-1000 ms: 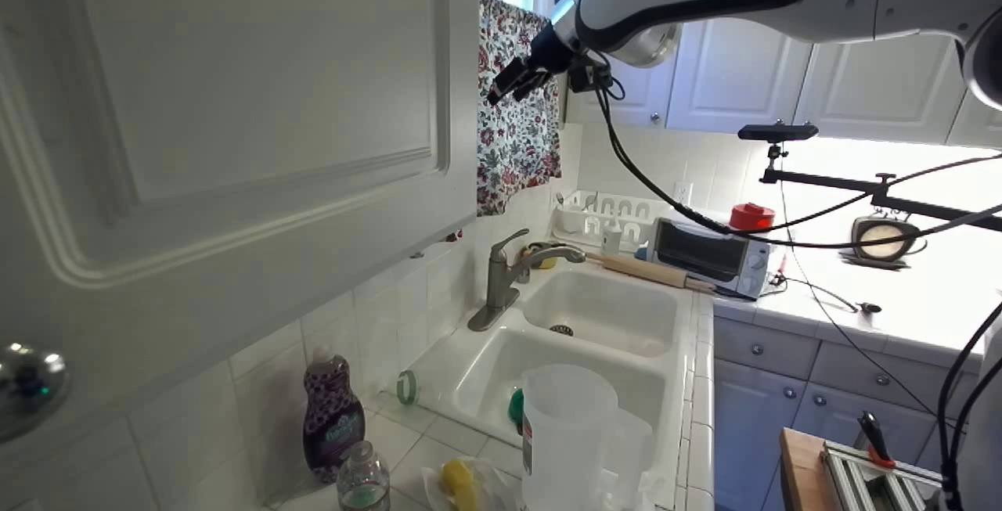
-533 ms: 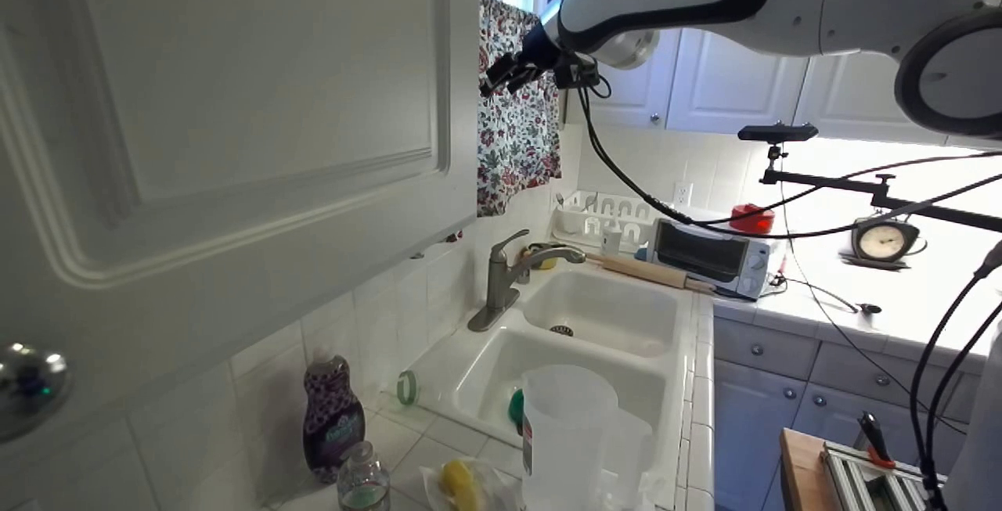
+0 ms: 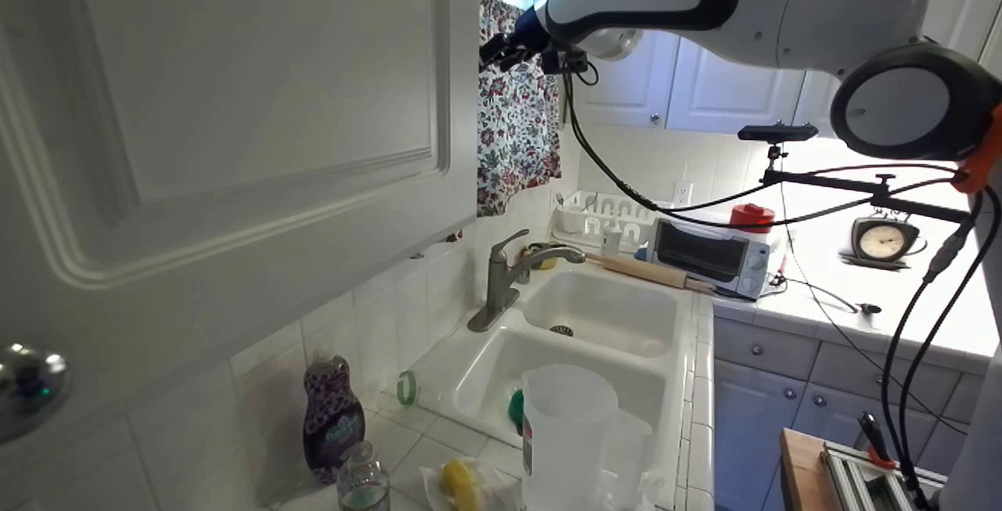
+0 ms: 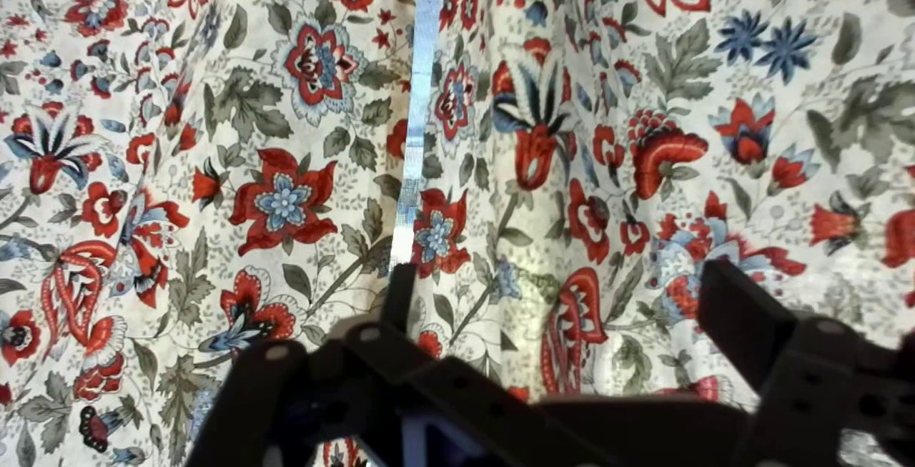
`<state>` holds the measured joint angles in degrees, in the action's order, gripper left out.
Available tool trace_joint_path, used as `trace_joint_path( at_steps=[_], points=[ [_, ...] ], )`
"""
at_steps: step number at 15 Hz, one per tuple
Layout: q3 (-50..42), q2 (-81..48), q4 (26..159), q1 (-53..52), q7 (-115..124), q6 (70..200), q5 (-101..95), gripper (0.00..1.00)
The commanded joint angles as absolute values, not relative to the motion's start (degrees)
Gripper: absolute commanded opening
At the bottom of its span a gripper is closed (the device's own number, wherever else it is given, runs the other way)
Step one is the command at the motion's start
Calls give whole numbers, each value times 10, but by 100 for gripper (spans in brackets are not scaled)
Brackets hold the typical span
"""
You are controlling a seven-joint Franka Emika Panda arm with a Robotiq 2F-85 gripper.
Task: Pull open the curtain on the left
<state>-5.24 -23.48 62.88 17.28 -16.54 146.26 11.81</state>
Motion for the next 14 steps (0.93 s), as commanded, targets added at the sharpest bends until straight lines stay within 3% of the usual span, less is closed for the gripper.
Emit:
trace_joint_path(
  at_steps=[1,10,14],
  points=[
    [-24,-302,531,199,-168,1455,145,74],
    [-3,-346,466,204,-176,1449,146,8],
    [0,-343,468,200,-177,1450,139,0]
  ],
)
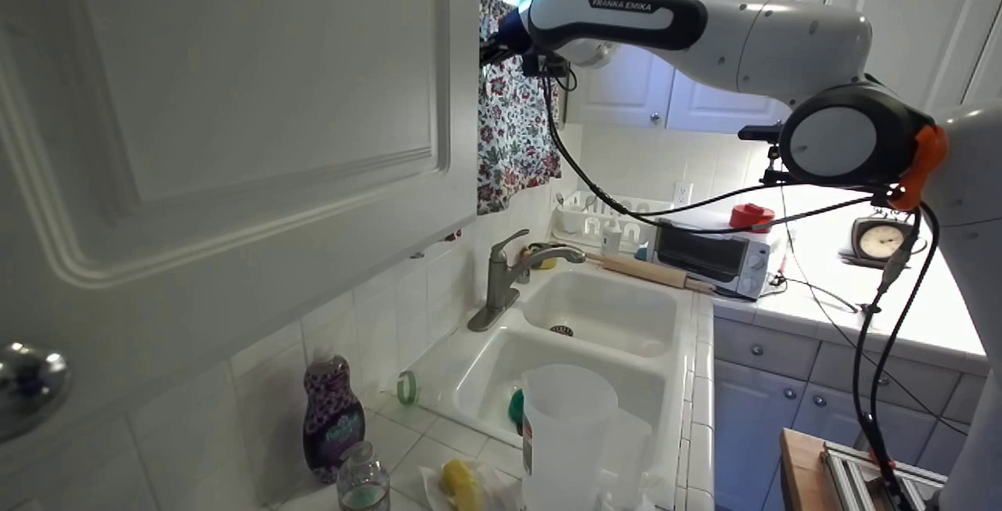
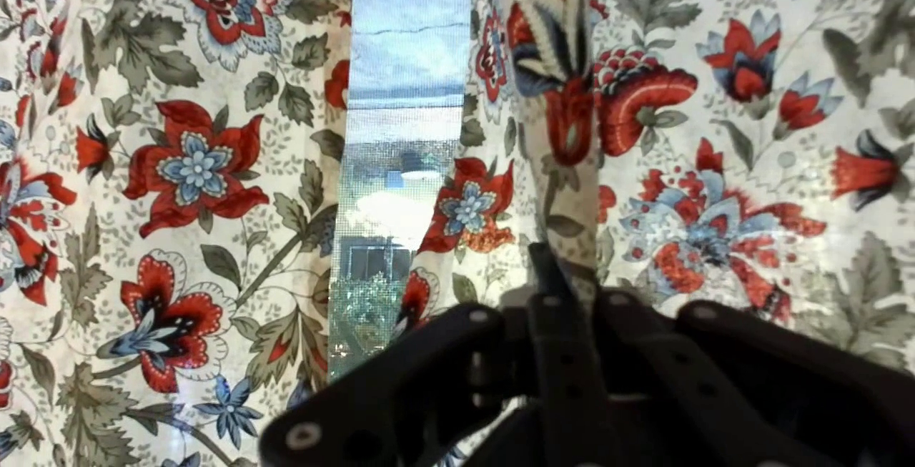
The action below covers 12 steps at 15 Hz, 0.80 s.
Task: Pull open the curtain on the left
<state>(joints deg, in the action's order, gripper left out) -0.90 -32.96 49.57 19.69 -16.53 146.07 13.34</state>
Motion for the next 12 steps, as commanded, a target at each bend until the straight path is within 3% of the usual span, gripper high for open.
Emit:
trace_joint_path(
  at_steps=[1,12],
  points=[
    [1,-342,470,200,-178,1450,139,3],
    [17,-325,500,184,-234,1463,133,5]
  ],
)
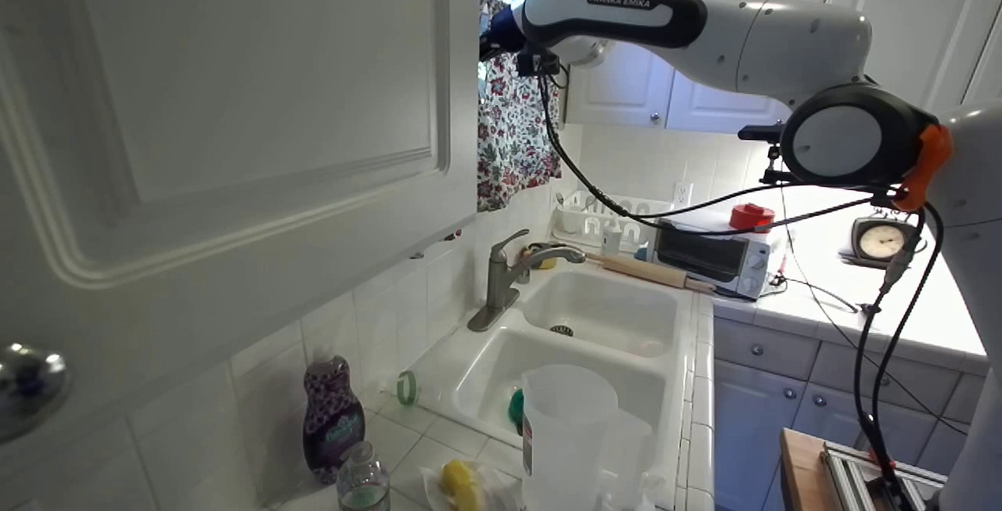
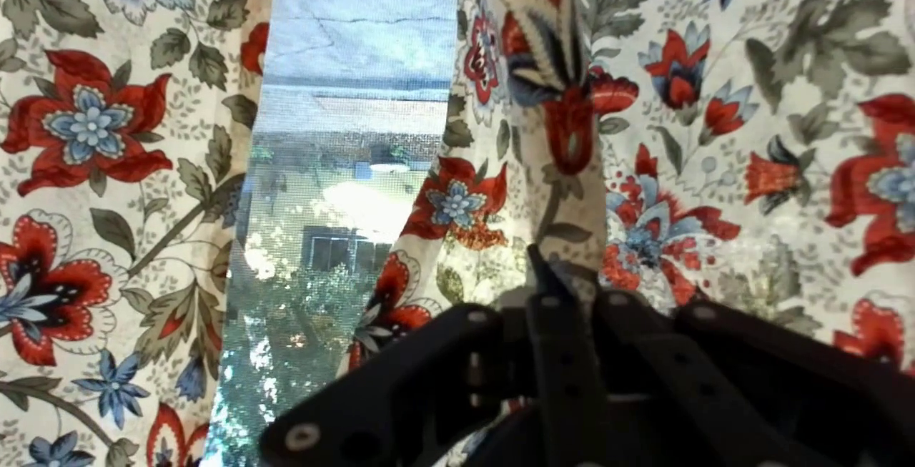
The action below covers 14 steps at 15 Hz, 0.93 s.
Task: Pull open the curtain on the left
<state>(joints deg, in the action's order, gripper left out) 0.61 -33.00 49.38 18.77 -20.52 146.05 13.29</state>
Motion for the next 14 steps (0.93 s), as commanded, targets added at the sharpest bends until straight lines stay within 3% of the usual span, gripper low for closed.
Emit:
trace_joint_path(
  at_steps=[1,14],
  points=[
    [20,-323,504,181,-241,1464,133,5],
    [75,-255,618,170,-334,1480,150,4]
  ],
)
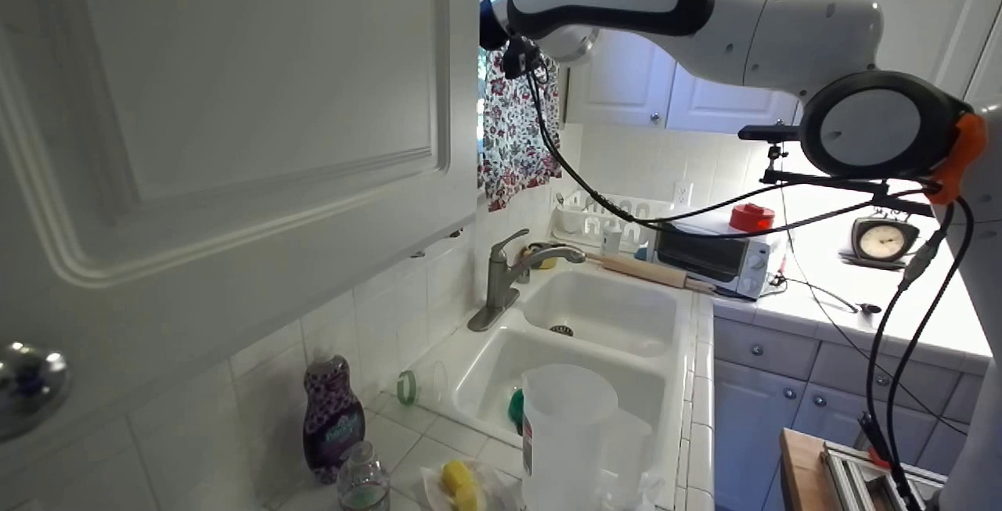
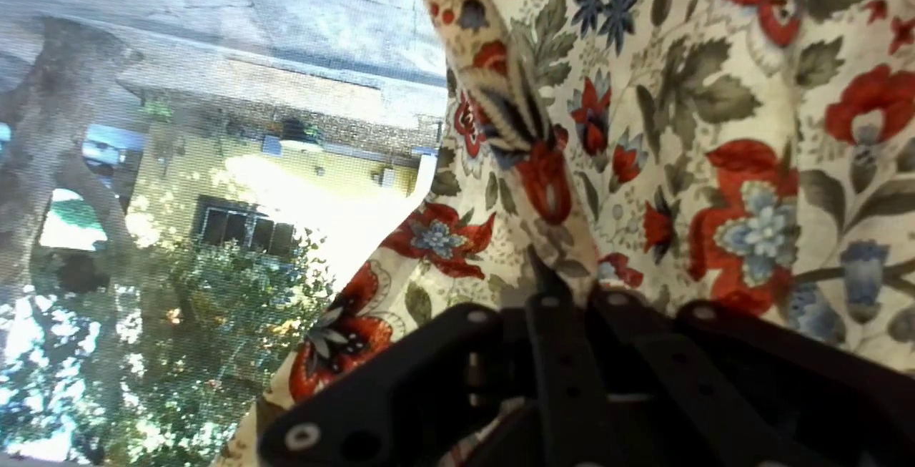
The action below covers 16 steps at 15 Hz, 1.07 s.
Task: Pull open the curtain on the left
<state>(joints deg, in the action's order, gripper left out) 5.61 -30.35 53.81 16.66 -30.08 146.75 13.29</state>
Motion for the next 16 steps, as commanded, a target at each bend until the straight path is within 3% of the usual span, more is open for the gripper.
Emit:
trace_joint_path(
  at_steps=[1,16],
  points=[
    [80,-244,638,170,-339,1486,149,4],
    [156,-69,893,192,-422,1556,229,3]
  ],
)
